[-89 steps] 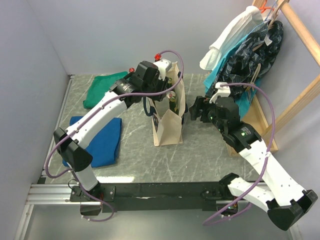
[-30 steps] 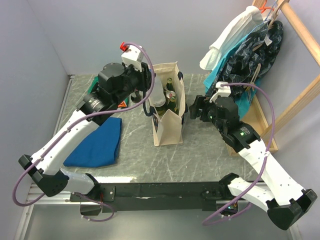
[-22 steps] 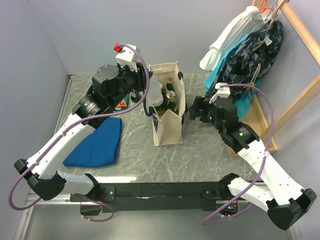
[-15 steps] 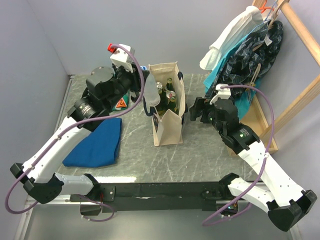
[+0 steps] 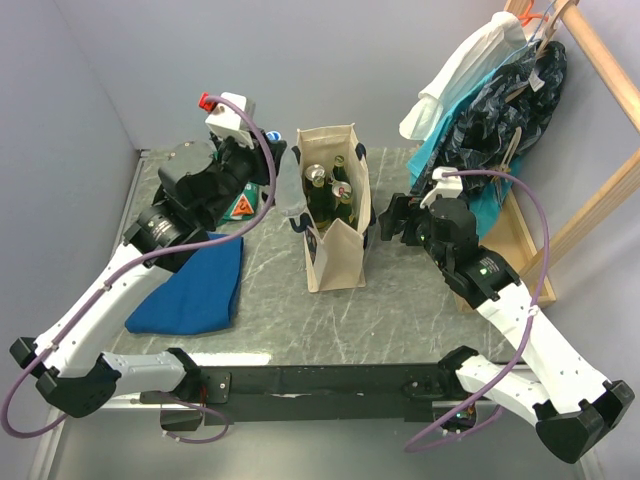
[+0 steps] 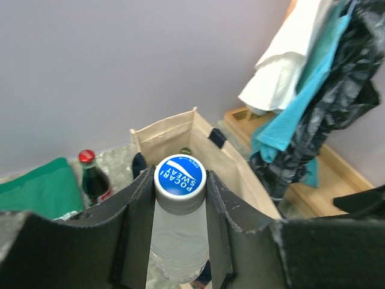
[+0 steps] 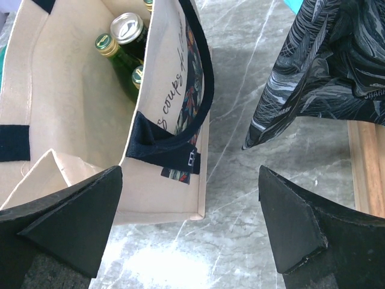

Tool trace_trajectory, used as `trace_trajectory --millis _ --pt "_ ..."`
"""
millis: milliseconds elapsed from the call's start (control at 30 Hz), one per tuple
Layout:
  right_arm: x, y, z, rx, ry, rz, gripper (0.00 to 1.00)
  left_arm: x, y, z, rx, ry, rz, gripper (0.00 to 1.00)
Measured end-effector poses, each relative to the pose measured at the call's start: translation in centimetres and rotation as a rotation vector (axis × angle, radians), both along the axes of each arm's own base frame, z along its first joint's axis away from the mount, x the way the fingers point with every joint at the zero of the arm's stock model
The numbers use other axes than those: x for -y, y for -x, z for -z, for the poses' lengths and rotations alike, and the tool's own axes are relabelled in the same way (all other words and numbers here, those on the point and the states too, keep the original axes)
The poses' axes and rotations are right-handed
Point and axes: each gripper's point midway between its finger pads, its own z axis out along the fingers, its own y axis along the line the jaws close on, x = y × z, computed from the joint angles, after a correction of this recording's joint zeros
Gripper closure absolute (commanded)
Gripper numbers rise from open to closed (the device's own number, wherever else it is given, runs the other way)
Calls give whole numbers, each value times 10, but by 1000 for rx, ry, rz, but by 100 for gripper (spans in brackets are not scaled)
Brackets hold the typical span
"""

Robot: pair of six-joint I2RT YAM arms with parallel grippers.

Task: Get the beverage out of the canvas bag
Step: Take out the drink from the canvas bag, then place the drink at the center of the board.

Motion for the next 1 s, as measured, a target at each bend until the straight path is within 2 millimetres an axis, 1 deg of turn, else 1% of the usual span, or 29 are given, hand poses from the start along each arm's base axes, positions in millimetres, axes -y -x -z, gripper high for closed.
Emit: trace_trajectory --millis 200,533,633,767,867,1000 --pt "0 0 0 -1 1 0 0 -12 -9 14 -12 -48 -83 99" --pt "-1 -2 4 -12 8 1 0 -46 -25 39 -40 -134 -280 99" --pt "-1 -3 6 -17 13 3 0 -56 -35 51 -61 -143 -323 99" --pt "1 -4 7 -16 25 12 0 -66 -56 72 -107 -158 -368 99" --pt "3 -4 9 -16 36 19 0 -66 -70 89 -144 -169 -370 99" --pt "5 -5 9 -15 42 24 0 -63 -83 112 -199 -166 -335 99"
